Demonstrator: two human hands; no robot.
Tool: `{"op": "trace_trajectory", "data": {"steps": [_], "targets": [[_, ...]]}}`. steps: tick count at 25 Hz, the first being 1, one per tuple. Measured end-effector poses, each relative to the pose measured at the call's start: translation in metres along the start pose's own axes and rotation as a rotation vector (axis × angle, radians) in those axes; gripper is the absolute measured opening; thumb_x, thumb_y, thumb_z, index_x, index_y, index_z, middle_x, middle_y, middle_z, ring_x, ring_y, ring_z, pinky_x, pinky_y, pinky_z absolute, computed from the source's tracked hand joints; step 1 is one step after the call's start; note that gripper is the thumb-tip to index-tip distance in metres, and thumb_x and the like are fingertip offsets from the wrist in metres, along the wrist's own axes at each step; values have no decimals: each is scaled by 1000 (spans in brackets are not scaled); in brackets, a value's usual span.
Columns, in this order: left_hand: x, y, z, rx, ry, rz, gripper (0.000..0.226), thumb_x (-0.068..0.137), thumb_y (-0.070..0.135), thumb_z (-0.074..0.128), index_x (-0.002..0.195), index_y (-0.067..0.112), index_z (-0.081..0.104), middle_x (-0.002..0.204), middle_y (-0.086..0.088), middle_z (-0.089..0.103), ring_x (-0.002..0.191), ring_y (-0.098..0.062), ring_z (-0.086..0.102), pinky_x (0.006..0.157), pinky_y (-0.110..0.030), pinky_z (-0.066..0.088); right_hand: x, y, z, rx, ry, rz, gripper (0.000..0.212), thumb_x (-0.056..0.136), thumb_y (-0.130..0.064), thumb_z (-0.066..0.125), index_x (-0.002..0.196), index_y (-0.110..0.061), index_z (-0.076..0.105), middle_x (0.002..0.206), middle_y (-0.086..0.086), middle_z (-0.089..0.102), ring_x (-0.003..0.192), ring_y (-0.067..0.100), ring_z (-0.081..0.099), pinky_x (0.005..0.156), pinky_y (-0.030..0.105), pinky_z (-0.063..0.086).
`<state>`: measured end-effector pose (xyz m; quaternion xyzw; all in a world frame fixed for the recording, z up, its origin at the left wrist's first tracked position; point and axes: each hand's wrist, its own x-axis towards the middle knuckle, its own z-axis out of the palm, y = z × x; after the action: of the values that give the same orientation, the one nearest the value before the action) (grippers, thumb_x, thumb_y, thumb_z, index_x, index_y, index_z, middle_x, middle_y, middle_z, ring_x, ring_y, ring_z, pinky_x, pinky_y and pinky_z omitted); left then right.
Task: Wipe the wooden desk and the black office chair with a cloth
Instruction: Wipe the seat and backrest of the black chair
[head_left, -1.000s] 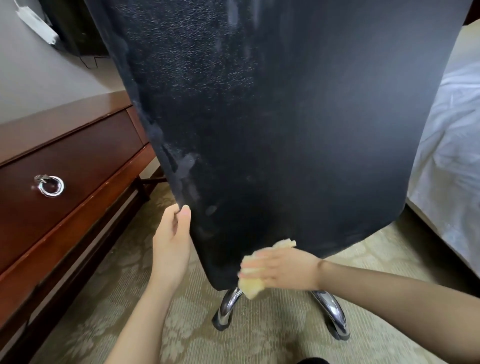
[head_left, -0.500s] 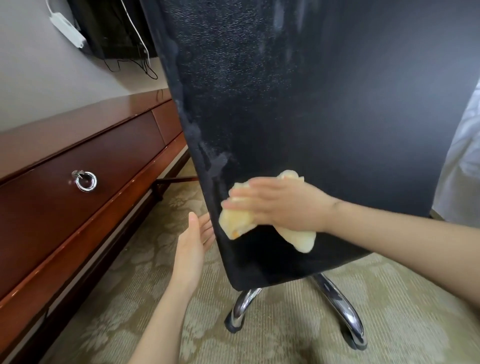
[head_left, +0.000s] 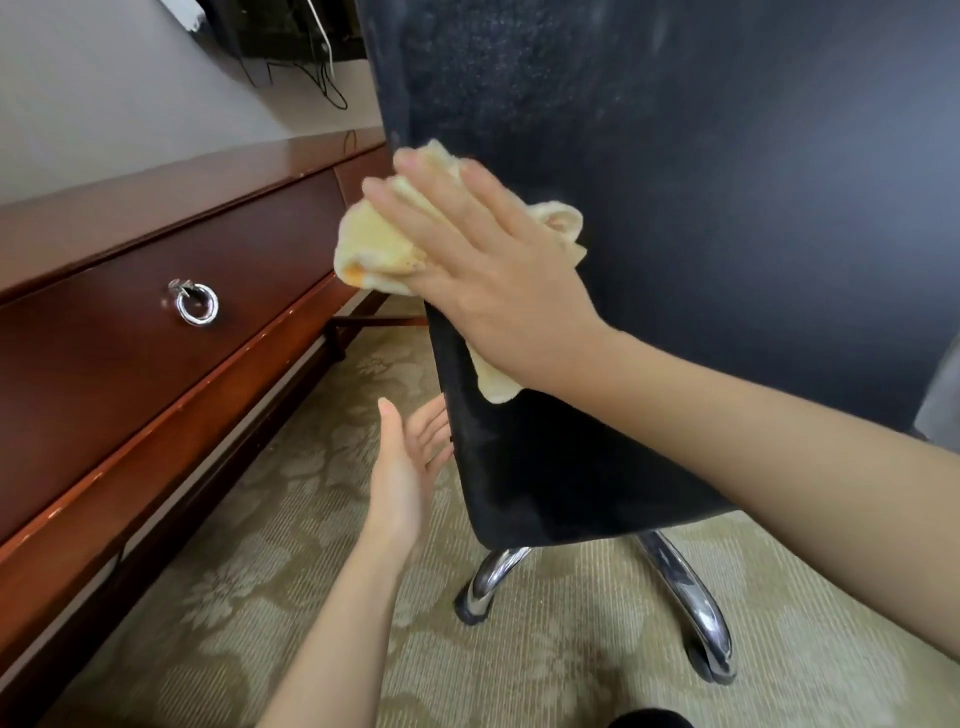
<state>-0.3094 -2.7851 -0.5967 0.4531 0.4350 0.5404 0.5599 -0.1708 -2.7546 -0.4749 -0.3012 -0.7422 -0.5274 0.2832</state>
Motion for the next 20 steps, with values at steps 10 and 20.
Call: {"op": "trace_trajectory", "data": {"steps": [10, 20], "targets": [[-14, -28, -12, 240, 136, -209, 62, 98, 55, 10, 100, 28, 65, 96, 10, 72, 99, -3, 62, 85, -21, 44, -154, -93, 38, 32, -430, -442, 49, 85, -33, 59, 133, -24, 53, 157, 3, 18, 145, 26, 10, 116, 46, -6], [-22, -28, 17, 422, 134, -110, 20, 100, 40, 35, 95, 40, 54, 78, 38, 62, 72, 30, 50, 54, 6, 35, -196, -126, 50, 190, -498, -508, 42, 80, -36, 65, 121, -30, 63, 154, 0, 28, 145, 21, 14, 118, 41, 2]]}}
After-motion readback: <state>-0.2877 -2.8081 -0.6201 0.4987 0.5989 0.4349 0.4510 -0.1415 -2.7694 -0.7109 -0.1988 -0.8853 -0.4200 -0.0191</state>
